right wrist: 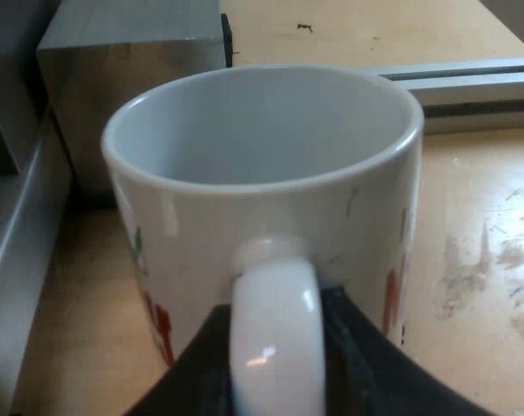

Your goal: Remove mug from coffee machine

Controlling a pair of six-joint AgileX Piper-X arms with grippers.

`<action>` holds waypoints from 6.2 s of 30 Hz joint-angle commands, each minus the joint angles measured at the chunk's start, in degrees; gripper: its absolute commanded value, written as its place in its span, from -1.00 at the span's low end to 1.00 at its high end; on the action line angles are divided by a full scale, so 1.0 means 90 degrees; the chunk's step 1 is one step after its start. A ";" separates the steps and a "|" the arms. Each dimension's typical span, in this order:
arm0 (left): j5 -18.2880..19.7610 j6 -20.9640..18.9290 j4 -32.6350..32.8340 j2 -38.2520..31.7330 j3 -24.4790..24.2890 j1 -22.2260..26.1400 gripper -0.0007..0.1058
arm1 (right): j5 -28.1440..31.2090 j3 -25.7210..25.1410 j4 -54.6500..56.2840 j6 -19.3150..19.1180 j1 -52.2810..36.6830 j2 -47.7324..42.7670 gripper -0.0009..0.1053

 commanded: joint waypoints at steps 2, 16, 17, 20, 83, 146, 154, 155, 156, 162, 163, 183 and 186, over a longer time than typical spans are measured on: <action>-0.0030 0.0007 -0.0118 0.0002 -0.0006 -0.0020 0.71 | 0.0020 -0.0078 -0.0183 -0.0110 -0.0036 -0.0020 -0.04; -0.0325 0.0518 -0.0217 0.0002 -0.0104 -0.0020 0.71 | -0.0214 -0.0060 0.3254 -0.0056 -0.0023 -0.2248 -0.04; -0.0366 0.0616 -0.0241 0.0002 -0.0104 -0.0020 0.71 | -0.0401 -0.0060 0.3564 -0.0056 -0.0023 -0.2544 -0.04; -0.0365 0.0628 -0.0365 0.0002 -0.0104 -0.0020 0.71 | -0.1045 -0.0060 0.4468 -0.0056 -0.0023 -0.3451 -0.05; 0.0257 -0.0505 0.2151 0.0509 -0.3082 0.3640 0.71 | -0.2904 -0.5295 1.2240 -0.0143 -0.1855 -0.4279 -0.05; -0.1441 0.0122 0.4083 -0.3071 -0.2930 0.3780 0.71 | -0.2934 -0.3595 1.2052 -0.1003 -0.3516 -0.9931 -0.05; -0.1440 0.0122 0.4030 -0.3071 -0.2303 0.3780 0.71 | -0.2934 -0.2895 1.2053 -0.1003 -0.3516 -0.9932 -0.05; -0.1440 0.0122 0.4030 -0.3059 -0.2211 0.3780 0.71 | -0.2934 -0.2799 1.2053 -0.1003 -0.3516 -0.9932 -0.05; -0.1440 0.0122 0.4030 -0.3059 -0.2166 0.3780 0.71 | -0.2934 -0.2620 1.2053 -0.1003 -0.3516 -0.9932 -0.05; -0.1440 0.0122 0.3944 -0.3059 -0.1956 0.3780 0.71 | -0.2934 -0.2260 1.2108 -0.1003 -0.3516 -0.9932 -0.05; -0.1440 0.0122 0.3925 -0.3059 -0.1937 0.3780 0.71 | -0.2934 -0.2202 1.2079 -0.1003 -0.3516 -0.9932 -0.05; -0.1440 0.0138 0.3914 -0.3059 -0.1938 0.3780 0.71 | -0.2934 -0.2161 1.2008 -0.1003 -0.3516 -0.9932 -0.05; -0.1455 0.0355 0.3871 -0.3059 -0.1914 0.3780 0.71 | -0.2934 -0.2161 1.2008 -0.1003 -0.3516 -0.9932 -0.05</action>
